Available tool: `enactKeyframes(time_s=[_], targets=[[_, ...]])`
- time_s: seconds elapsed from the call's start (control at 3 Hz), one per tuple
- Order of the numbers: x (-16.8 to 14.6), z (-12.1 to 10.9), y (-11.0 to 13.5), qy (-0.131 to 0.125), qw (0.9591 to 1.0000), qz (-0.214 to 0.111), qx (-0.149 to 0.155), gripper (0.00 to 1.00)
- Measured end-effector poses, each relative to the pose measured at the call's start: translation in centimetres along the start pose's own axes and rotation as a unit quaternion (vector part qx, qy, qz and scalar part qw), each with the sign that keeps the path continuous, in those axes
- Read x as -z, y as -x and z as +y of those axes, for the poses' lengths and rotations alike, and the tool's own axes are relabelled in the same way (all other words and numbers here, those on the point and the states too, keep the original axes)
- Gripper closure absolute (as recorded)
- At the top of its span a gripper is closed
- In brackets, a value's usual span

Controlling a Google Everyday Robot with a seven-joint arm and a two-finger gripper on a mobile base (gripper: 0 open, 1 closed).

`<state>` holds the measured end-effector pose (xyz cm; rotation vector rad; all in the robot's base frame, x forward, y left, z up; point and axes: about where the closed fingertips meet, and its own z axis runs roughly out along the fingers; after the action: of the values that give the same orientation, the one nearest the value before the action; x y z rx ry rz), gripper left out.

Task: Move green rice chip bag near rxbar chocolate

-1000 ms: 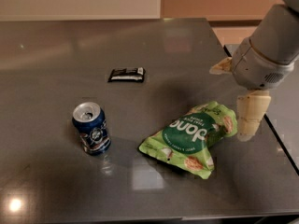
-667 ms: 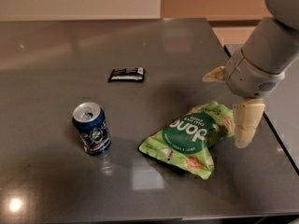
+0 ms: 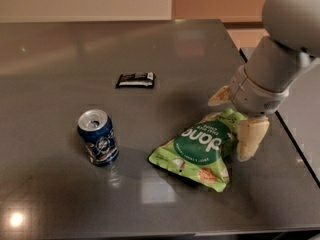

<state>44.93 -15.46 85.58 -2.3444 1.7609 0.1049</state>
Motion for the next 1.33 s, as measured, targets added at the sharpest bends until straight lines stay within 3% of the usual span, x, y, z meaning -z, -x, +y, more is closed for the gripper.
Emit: enactKeyframes(time_s=[0.67,1.0,1.33], targets=[[0.4,0.2,1.0,-0.006,1.0,0.005,0.0,0.65],[2.3,-1.3,1.8,-0.028,0.9996,0.003,0.0,0.88],[4.1,-4.2,2.4,-0.053,0.9985,0.008,0.009,1.0]])
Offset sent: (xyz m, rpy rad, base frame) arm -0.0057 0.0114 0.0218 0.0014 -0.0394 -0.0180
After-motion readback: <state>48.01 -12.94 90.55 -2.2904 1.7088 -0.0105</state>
